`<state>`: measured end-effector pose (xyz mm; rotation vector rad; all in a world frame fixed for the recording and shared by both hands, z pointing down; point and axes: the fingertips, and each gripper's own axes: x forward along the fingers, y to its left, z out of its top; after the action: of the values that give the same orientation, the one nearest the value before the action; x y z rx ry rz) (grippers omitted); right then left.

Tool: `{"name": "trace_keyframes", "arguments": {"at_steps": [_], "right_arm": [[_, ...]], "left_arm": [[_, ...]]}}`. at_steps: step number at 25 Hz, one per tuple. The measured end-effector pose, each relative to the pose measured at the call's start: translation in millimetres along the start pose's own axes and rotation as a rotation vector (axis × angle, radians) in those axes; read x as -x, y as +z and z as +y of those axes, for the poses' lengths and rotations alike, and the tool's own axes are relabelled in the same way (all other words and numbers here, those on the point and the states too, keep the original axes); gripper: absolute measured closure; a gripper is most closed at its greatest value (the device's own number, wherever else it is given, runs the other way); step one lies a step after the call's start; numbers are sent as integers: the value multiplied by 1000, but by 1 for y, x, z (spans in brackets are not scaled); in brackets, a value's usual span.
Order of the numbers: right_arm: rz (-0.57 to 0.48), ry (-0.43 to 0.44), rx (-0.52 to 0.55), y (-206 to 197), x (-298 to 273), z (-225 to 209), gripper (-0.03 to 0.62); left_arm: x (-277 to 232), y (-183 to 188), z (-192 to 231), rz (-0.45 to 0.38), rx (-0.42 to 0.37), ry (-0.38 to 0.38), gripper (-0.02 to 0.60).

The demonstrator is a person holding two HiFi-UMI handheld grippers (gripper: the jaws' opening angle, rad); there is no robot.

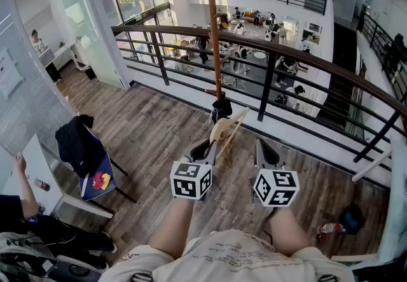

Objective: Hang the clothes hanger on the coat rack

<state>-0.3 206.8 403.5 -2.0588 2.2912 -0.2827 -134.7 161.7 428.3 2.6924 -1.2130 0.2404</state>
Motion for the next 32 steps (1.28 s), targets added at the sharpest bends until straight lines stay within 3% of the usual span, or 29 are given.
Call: {"name": "trace_keyframes", "arguments": {"at_steps": [14, 23, 32], "right_arm": [[28, 85, -32, -24, -18, 32, 595], [49, 69, -26, -34, -27, 54, 595], [43, 75, -16, -39, -53, 55, 595]], "left_arm": [[-3, -12, 34, 12, -38, 13, 529], [5, -15, 53, 22, -10, -33, 529], [-8, -18, 75, 13, -28, -17, 529]]}}
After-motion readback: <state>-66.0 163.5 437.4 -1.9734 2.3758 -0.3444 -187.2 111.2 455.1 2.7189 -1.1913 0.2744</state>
